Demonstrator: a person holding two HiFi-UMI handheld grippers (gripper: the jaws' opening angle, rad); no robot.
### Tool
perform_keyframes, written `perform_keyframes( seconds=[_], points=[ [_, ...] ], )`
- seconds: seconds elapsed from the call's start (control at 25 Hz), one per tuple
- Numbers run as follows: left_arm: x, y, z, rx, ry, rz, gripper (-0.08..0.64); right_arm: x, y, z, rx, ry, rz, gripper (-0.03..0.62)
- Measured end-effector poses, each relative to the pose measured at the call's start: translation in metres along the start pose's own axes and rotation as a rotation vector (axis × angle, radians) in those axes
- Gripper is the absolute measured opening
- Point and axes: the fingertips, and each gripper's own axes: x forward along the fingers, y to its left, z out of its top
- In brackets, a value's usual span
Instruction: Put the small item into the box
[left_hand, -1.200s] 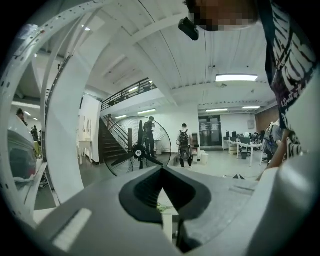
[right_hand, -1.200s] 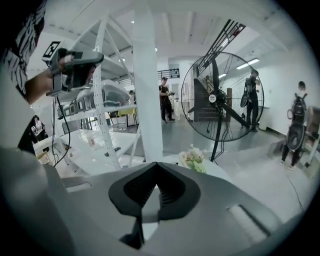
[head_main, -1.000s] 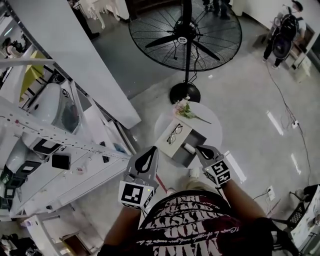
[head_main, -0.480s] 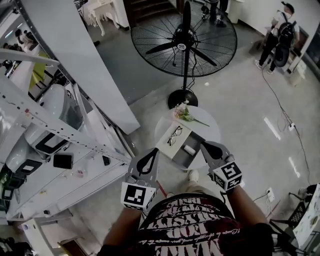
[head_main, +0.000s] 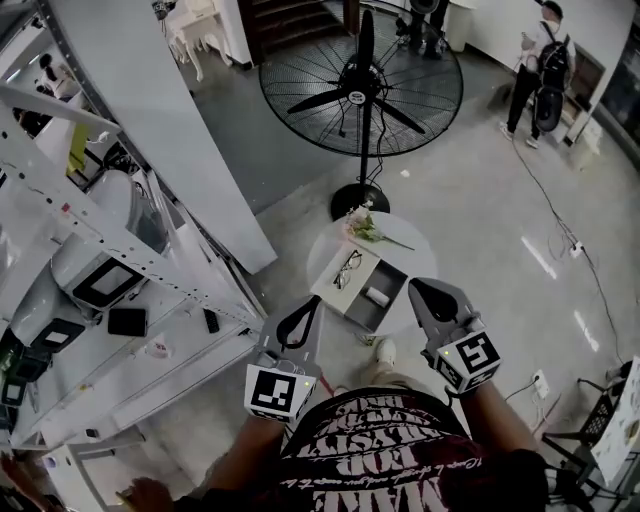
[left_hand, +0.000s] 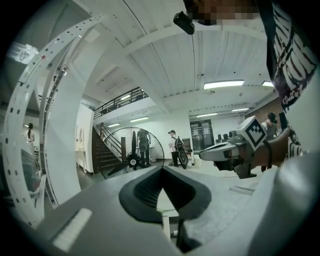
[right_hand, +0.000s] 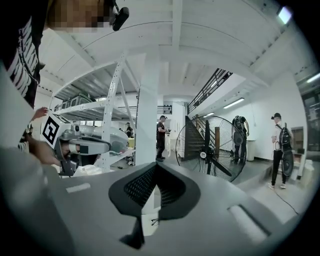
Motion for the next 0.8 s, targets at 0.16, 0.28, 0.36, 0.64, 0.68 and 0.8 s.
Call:
perform_keyframes(
  seconds=[0.16, 0.28, 0.36, 0.64, 0.68, 0.8],
  points=[
    [-0.014, 0.001, 0.023, -0.114, -0.062, -0.014, 0.000, -0.018, 0.009, 0.015, 0.007, -0.048, -0.011, 0.028],
    [-0.016, -0.002, 0.032, -0.082, -0.076, -0.017, 0.000, -0.027, 0.012, 0.022, -0.002, -0.078, -0.020, 0.028],
    [-0.017, -0.007, 0.034, -0.068, -0.066, -0.027, 0.000, -0.030, 0.013, 0.020, 0.002, -0.066, -0.033, 0.028],
    [-0.023, -0.016, 0.030, -0.053, -0.057, -0.036, 0.000, -0.036, 0.017, 0.018, 0.001, -0.049, -0.050, 0.028],
    [-0.023, -0.015, 0.029, -0.056, -0.056, -0.033, 0.000, -0.035, 0.019, 0.017, 0.001, -0.051, -0.045, 0.028],
    [-0.023, -0.012, 0.026, -0.064, -0.057, -0.026, 0.000, -0.036, 0.021, 0.015, 0.004, -0.049, -0.036, 0.028]
  ],
)
